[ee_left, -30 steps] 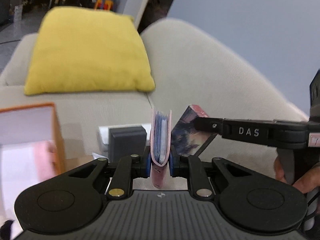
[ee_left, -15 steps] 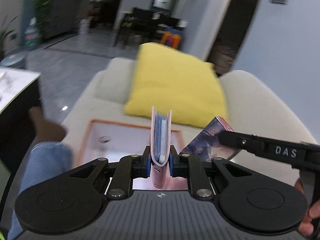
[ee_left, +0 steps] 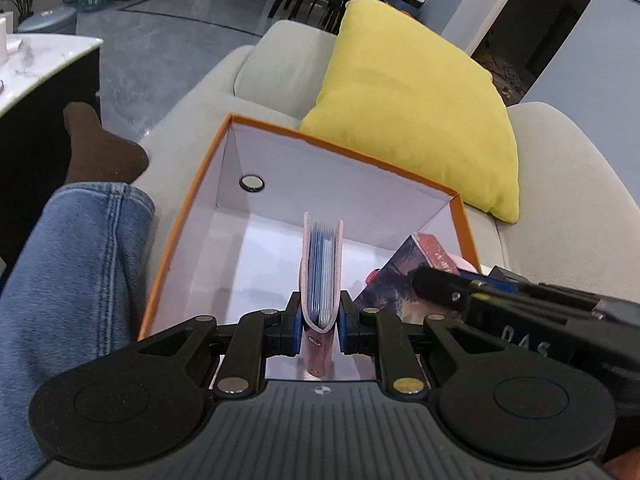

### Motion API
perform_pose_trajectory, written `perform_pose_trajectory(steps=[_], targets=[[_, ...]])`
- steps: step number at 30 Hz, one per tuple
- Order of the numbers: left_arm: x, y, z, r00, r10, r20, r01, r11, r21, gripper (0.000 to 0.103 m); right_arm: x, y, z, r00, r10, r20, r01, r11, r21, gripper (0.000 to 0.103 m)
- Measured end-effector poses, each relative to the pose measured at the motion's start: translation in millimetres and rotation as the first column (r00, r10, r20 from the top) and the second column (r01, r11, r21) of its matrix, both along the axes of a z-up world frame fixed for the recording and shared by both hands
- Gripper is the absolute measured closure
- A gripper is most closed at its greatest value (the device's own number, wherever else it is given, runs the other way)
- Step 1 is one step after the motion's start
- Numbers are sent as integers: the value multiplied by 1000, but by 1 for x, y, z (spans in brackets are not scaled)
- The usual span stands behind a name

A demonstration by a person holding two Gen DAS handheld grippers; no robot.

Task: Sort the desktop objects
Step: 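Carry the card holder with the left gripper while the right carries the picture box over the storage box, then lower the picture box and open the right gripper while the left lowers and releases the card holder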

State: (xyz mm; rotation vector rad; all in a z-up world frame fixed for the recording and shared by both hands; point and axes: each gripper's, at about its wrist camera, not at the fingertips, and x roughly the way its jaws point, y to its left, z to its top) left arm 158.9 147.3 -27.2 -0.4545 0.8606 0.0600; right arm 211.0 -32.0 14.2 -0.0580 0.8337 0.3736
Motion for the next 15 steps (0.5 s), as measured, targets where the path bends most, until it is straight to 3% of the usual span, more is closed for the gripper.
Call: perform_pose_trajectory(steps=[7,15], targets=[[-1,0,-23,1000,3,-28,-4,1000,-28,85,-3,3,-16,999,-31,-30,30,999,-17,79],[-6,-3,-26,999,3,-37,-5,999,-44,85,-6,1,-15,998,-21,-67,21,1000,-1,78]])
